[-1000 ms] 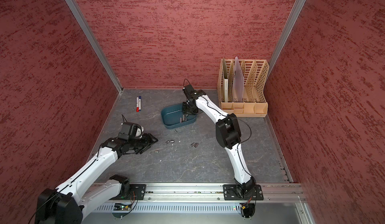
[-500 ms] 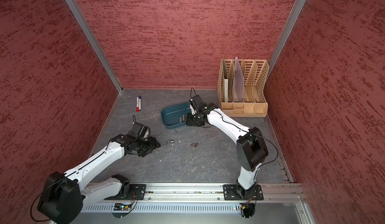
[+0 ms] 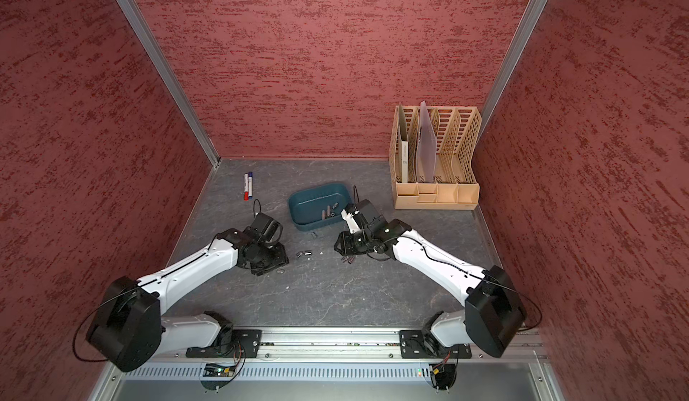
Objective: Put the socket on the desktop into the storage box
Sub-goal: Pick up the socket head at the center of the board.
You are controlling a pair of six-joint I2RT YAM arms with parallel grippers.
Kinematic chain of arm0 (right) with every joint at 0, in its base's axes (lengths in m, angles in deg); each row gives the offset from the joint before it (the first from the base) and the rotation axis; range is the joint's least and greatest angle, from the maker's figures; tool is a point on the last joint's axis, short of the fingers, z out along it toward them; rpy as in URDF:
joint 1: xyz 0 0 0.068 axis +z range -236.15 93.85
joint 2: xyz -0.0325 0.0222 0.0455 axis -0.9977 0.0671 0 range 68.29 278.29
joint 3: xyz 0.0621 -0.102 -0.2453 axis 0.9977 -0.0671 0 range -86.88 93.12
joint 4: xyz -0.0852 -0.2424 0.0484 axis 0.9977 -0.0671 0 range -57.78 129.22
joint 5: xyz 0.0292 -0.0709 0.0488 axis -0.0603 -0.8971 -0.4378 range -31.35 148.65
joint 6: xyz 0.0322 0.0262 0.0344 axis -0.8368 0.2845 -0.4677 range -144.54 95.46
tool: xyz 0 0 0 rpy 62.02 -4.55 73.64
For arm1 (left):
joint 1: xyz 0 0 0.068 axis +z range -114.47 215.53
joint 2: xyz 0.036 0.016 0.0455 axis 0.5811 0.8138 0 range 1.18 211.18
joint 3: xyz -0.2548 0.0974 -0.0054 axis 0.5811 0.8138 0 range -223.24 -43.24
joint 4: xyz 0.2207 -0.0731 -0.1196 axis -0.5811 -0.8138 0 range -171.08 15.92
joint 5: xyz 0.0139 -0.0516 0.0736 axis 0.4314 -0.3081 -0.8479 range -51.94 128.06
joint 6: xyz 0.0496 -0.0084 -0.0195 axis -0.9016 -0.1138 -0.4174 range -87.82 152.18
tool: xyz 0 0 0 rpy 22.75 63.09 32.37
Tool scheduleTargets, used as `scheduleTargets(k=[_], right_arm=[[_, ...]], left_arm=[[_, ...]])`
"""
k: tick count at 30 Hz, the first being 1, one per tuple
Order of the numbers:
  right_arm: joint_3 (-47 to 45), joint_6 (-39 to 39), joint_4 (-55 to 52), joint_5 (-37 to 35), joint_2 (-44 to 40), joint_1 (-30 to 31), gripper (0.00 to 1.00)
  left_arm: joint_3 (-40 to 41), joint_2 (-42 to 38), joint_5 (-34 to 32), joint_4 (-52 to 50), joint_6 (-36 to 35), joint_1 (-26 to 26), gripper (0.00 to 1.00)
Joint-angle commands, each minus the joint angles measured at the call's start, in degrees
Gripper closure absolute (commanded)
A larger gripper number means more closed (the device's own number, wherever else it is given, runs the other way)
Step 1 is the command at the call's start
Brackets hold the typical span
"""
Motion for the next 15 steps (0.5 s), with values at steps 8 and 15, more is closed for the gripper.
scheduleTargets(k=[8, 15], right_arm=[[-4.1, -3.2, 5.5, 0.9, -2.6, 1.3, 0.6], [-3.9, -3.5, 5.9, 1.4, -1.7, 1.4, 0.6]], left_arm=[[-3.3, 6.2, -2.4, -3.0, -6.2, -1.7, 0.47], [-3.0, 8.6, -3.4, -2.2, -7.0, -2.5, 0.49]])
